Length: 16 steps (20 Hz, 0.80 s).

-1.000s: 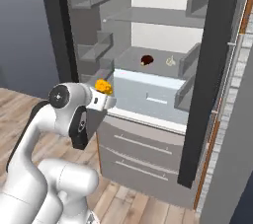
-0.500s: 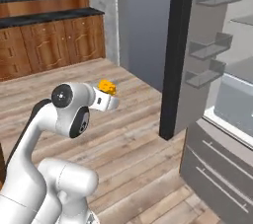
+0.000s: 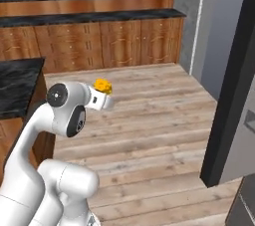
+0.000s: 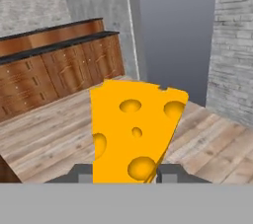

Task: Take the cheese, steak, and garlic from the fridge and place them on the plate on the dining counter to create an appetizer plate.

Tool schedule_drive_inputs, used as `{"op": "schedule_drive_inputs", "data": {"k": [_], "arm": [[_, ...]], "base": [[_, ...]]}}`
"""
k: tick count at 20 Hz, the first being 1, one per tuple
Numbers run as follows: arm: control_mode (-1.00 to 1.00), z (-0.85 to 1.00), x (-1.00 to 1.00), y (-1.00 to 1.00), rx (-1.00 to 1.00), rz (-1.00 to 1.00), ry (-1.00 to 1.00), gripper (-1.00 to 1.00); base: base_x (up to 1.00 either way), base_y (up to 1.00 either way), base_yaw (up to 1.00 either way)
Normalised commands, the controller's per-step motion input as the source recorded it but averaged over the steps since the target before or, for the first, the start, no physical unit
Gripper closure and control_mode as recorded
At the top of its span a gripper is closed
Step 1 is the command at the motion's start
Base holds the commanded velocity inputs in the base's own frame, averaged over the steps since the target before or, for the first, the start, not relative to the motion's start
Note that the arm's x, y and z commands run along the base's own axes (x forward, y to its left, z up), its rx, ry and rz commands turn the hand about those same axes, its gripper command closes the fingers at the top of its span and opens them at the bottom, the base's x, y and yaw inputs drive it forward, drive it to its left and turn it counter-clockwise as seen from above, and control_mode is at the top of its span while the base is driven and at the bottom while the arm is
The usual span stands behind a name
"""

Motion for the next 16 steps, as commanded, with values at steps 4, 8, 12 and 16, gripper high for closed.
{"op": "schedule_drive_inputs", "data": {"k": [4,8,12,16], "arm": [[1.00,0.00,0.00,0.00,0.00,0.00,0.00,1.00],[1.00,0.00,0.00,0.00,0.00,0.00,0.00,1.00],[1.00,0.00,0.00,0.00,0.00,0.00,0.00,1.00],[1.00,0.00,0.00,0.00,0.00,0.00,0.00,1.00]], "base": [[1.00,-0.51,0.37],[1.00,-0.37,0.38],[1.00,-0.16,0.38],[1.00,-0.06,0.33]]}}
